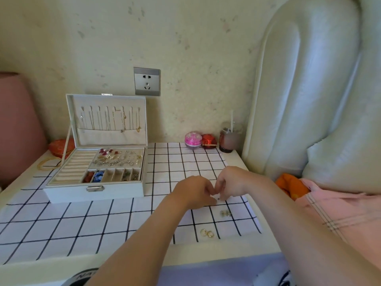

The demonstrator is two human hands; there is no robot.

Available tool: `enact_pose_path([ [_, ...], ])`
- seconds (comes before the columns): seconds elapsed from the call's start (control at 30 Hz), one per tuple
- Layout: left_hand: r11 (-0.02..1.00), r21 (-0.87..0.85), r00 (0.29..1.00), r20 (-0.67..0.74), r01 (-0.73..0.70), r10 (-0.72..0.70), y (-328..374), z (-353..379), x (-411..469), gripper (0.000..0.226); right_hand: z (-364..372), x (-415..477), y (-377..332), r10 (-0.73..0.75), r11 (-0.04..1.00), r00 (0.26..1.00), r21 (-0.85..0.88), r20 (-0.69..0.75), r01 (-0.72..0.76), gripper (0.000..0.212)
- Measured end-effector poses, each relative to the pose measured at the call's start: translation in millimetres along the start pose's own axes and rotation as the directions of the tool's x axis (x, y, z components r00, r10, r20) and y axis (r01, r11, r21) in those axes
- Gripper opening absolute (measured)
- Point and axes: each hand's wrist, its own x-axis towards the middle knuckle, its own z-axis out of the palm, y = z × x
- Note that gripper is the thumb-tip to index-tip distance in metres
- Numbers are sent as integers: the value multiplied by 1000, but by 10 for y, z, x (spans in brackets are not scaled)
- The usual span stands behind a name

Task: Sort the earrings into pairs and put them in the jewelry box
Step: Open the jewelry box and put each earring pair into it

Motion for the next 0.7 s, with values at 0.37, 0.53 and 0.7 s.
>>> enact_pose_path([
  [0.37, 993, -87, 996, -21, 80, -82, 13, 150, 61, 10, 44, 39, -68, 7, 996, 999, -90, 32, -5, 10],
  [0.53, 990, -115, 995, -60, 79, -86, -76, 36, 24, 10, 63, 45, -132, -11, 1000, 1000, 17, -19, 11, 14],
  [0.7, 963, -267, 979, -183, 34, -86, -262, -281, -66, 4, 25, 117, -315, -72, 980, 989, 176, -130, 94, 15],
])
